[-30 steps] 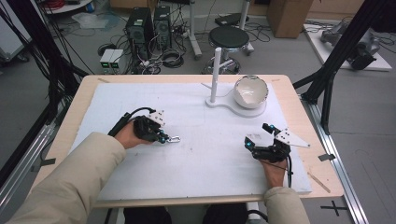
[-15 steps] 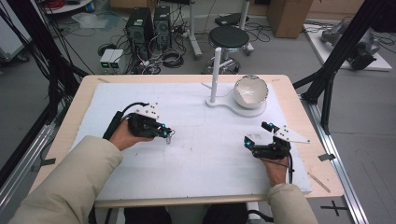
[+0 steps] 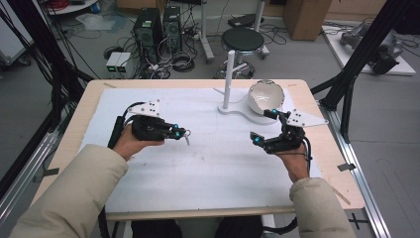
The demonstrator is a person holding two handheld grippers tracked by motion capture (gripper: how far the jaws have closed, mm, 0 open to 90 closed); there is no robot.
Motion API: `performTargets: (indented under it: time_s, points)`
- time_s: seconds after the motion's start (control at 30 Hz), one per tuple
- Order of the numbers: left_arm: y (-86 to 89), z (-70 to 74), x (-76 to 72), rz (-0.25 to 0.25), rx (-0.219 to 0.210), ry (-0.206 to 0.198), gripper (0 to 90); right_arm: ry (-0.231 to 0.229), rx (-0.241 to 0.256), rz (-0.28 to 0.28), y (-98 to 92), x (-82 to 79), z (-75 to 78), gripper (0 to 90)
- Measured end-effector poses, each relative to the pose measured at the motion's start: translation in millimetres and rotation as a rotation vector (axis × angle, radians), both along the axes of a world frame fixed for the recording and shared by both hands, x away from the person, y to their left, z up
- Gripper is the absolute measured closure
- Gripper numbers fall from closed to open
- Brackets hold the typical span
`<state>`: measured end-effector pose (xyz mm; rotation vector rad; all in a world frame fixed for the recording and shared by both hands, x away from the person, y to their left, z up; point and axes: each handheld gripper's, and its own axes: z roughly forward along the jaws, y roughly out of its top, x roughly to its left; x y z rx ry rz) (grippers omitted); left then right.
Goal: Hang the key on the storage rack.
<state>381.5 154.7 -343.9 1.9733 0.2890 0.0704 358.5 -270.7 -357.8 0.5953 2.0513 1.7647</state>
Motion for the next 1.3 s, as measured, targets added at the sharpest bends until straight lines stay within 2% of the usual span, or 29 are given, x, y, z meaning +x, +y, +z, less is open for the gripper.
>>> performTargets:
  time_s: [0.03,0.07,0.1,0.13,0.17,0.2,0.23,0.27,0.3,0.37,0.43,0.5,0.6,0.63,0.77,0.87,1.0,1.03,1.1,1.13,1.17,1.2,1.3]
  points:
    - [-1.2,2.8,-0.5,-0.02,-0.04,0.001,88.9,-0.017,-0.005,0.012,2.9,0.2,4.6,0.9]
    - [-1.2,2.8,-0.5,-0.02,-0.04,0.001,88.9,-0.017,-0.005,0.012,2.9,0.2,4.6,0.9]
    - [-2.8,5.7,-1.3,-0.04,-0.066,-0.009,88.9,-0.048,-0.013,0.049,9.0,1.4,13.3,0.9]
    - [-2.8,5.7,-1.3,-0.04,-0.066,-0.009,88.8,-0.058,-0.012,0.076,11.9,2.6,17.2,0.9]
    - [-4.0,6.9,-2.1,-0.051,-0.08,-0.01,88.8,-0.058,-0.012,0.076,11.9,2.6,17.2,0.9]
    - [-4.7,8.2,-2.4,-0.061,-0.084,-0.015,88.8,-0.053,-0.011,0.102,15.1,3.3,20.8,0.9]
    - [-7.5,12.4,-3.6,-0.093,-0.101,-0.024,88.8,-0.041,-0.016,0.158,22.1,6.0,27.3,0.9]
    - [-7.5,12.4,-3.6,-0.093,-0.101,-0.024,88.8,-0.038,-0.018,0.183,25.9,7.1,29.8,0.9]
    - [-9.0,14.2,-4.2,-0.104,-0.115,-0.025,88.8,-0.038,-0.018,0.183,25.9,7.1,29.8,0.9]
    - [-13.4,18.4,-6.7,-0.123,-0.147,-0.03,88.8,-0.01,-0.039,0.253,38.7,9.4,36.3,0.9]
    - [-15.7,19.4,-7.5,-0.133,-0.15,-0.035,88.8,-0.017,-0.051,0.264,43.6,10.5,37.9,0.9]
    - [-19.7,20.8,-8.5,-0.147,-0.151,-0.038,88.8,-0.006,-0.084,0.313,57.6,12.0,42.3,0.9]
    - [-21.6,21.2,-8.7,-0.154,-0.156,-0.04,88.8,0.007,-0.097,0.344,66.6,13.2,44.0,0.9]
    - [-22.7,21.2,-8.4,-0.156,-0.163,-0.041,88.8,0.021,-0.108,0.377,74.5,14.9,44.5,0.9]
    - [-25.6,20.7,-8.3,-0.162,-0.169,-0.04,88.8,0.045,-0.118,0.41,87.0,17.7,44.9,0.9]
    - [-26.2,20.7,-8.5,-0.164,-0.17,-0.042,88.8,0.041,-0.119,0.428,92.0,18.6,45.3,1.0]
    - [-27.0,20.3,-9.2,-0.167,-0.174,-0.041,88.8,0.068,-0.132,0.464,102.1,19.5,44.3,2.4]
    - [-27.2,20.3,-9.3,-0.171,-0.174,-0.043,88.8,0.067,-0.139,0.477,104.2,20.4,43.7,5.2]
    - [-27.7,20.5,-10.1,-0.175,-0.172,-0.046,88.7,0.099,-0.16,0.511,111.8,18.7,41.5,5.7]
    - [-27.7,20.5,-10.1,-0.175,-0.172,-0.046,88.8,0.099,-0.16,0.511,111.8,18.7,41.5,5.7]
    - [-28.0,20.7,-10.8,-0.175,-0.173,-0.041,88.8,0.091,-0.172,0.521,114.3,18.6,40.9,8.8]
    - [-28.0,20.8,-10.9,-0.177,-0.171,-0.042,88.7,0.085,-0.191,0.539,117.1,17.8,40.4,16.7]
    - [-28.6,21.4,-12.3,-0.182,-0.17,-0.048,88.7,0.095,-0.2,0.557,122.5,16.9,39.0,23.4]
